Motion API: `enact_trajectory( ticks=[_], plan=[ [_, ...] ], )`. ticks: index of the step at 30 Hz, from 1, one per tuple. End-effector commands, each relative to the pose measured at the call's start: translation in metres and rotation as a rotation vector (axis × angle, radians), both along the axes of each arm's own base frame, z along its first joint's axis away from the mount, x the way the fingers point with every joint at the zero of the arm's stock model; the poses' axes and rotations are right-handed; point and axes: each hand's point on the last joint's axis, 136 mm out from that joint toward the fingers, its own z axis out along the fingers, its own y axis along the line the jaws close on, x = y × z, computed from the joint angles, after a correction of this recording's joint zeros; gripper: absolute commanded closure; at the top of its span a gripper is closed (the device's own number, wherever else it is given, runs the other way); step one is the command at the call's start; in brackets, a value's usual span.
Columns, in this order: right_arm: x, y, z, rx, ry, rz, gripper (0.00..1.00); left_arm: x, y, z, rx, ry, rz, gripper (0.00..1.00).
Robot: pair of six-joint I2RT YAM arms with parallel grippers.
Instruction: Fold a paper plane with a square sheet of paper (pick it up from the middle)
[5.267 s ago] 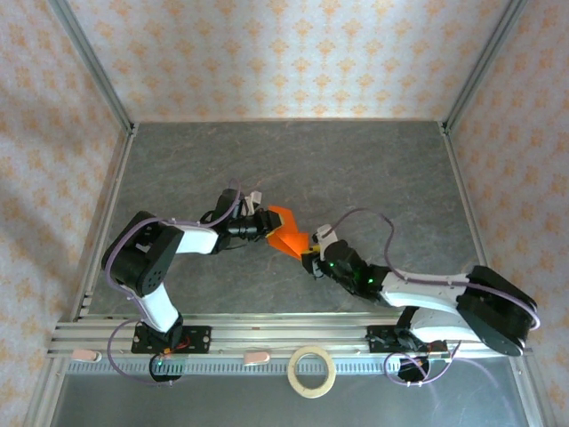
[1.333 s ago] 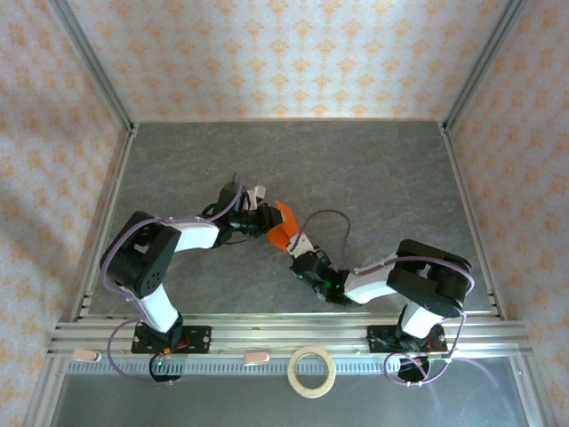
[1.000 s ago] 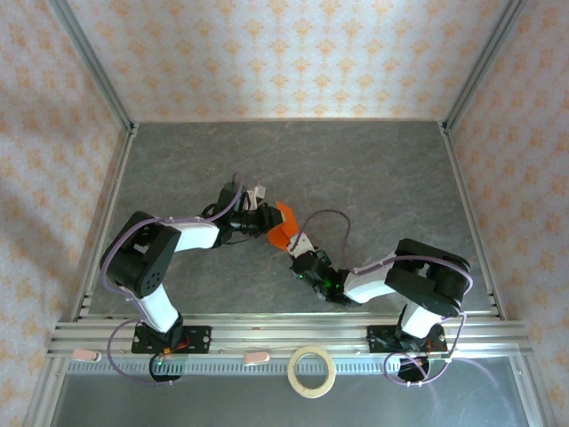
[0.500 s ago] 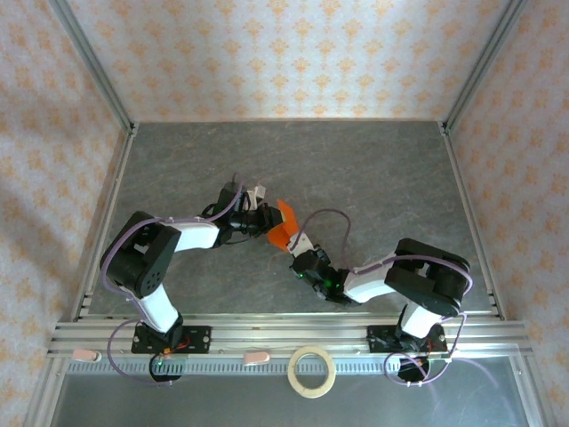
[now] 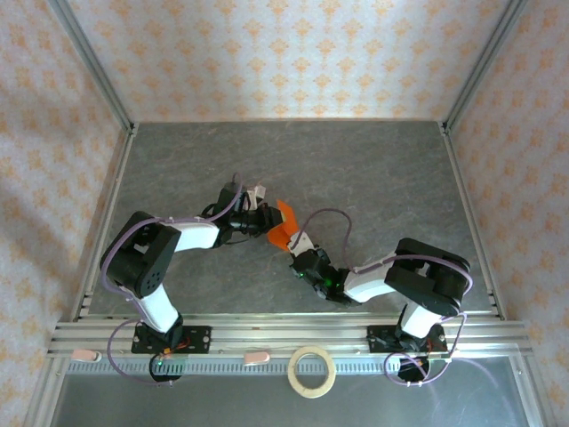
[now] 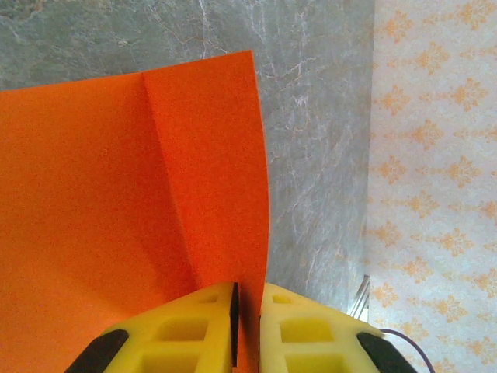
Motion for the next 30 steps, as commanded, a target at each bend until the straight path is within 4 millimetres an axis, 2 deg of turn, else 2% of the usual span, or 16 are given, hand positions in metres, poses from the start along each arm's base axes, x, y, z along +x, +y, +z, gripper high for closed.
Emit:
enact_trajectory(
  ticks=[1,14,23,28,30],
  plan=[
    [0.0032,-0.0030,-0.0008,0.008,-0.006,-0.016,0.83,-0.0018,-0.0023,0.0089,-0.014,-0.019,-0.006,0.85],
    [0.0072,-0.0045,-0.0006,0.019,-0.004,-0.022,0.81,-0.0011,-0.0031,0.0092,-0.014,-0.019,-0.007,0.85],
    [0.0072,-0.0015,-0.0038,-0.004,0.001,0.002,0.76,-0.0014,-0.0029,0.0093,-0.016,-0.020,-0.008,0.85],
    [0.0079,-0.0005,-0.0031,-0.007,-0.001,0.004,0.78,-0.0011,-0.0035,0.0101,-0.017,-0.022,-0.008,0.85],
    [0.0079,-0.0003,-0.0022,-0.004,-0.002,0.004,0.82,-0.0012,-0.0034,0.0094,-0.016,-0.020,-0.008,0.85]
  ],
)
